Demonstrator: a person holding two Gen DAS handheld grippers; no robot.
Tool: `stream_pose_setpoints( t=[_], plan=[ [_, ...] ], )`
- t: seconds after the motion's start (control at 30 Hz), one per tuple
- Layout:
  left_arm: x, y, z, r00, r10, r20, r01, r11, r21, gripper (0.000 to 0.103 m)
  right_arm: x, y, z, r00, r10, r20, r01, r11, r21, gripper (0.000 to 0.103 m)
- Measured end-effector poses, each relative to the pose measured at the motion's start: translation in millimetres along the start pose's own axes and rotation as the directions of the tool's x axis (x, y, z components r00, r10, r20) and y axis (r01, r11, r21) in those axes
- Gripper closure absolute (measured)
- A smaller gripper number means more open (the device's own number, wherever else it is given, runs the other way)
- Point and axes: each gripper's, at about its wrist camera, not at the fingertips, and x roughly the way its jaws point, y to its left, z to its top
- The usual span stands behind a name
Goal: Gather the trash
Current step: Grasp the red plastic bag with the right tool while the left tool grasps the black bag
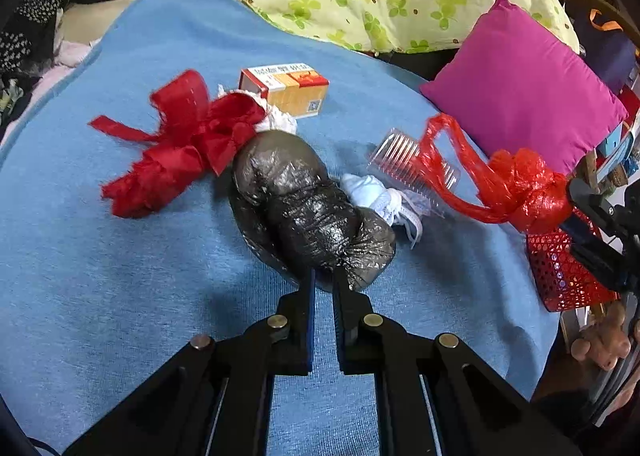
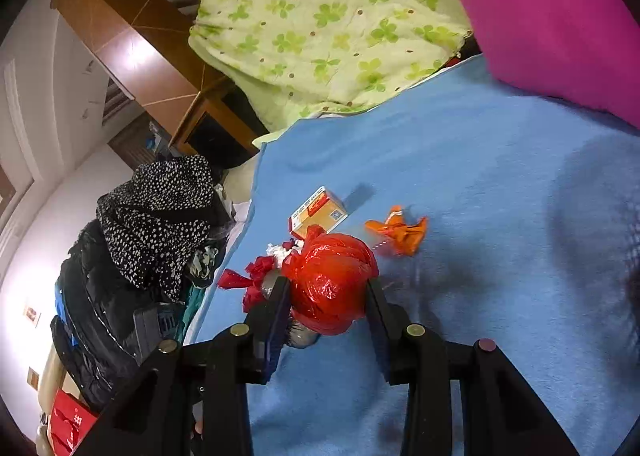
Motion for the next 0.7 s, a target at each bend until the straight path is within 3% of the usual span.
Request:
stream_pose_setpoints(
  t=[0.07,0.17,0.2,0.27,0.47,0.53,0.57,0.7],
  plan=[
    [-4,2,1,1.0,-0.013,0.017,0.013,1.0,-0.022,0.084,-3,-3,0,1.0,0.0,0.007,0.0,1.0,0.006,0.063],
    [-4,3,8,0.999,0.002,0.05,0.002,0.997,-0.077,0.037,-2,-5,1,1.0,0.0,0.005,0.0,1.0,0.013,0.063],
    [-4,3,10,0.998,0.001,0.066,0.006,0.995,-0.1,0.035,-1,-5,1,1.0,-0.001,0.003,0.001,1.0,0.014,0.063],
    [-3,2,16,0.996,-0.019,0.089,0.031,0.99,-0.134,0.034,1,-5,1,1.0,-0.001,-0.003,0.001,1.0,0.016,0.063],
    [24,1,22,0.999,0.026,0.04,-0.018,0.98,-0.199,0.035,4,-5,0,1.0,0.0,-0.007,0.0,1.0,0.022,0.063],
    [33,2,23,0.999,0.048,0.023,-0.042,0.978,-0.204,0.044,4,-4,0,1.0,0.001,-0.008,-0.001,1.0,0.021,0.063],
    [38,3,23,0.999,0.049,0.007,-0.047,0.978,-0.203,0.057,4,-4,0,1.0,0.002,-0.008,-0.002,1.0,0.021,0.063],
    [36,3,20,0.999,0.052,0.012,-0.049,0.983,-0.175,0.062,1,-4,0,1.0,0.006,-0.004,-0.006,1.0,0.018,0.063]
  ],
)
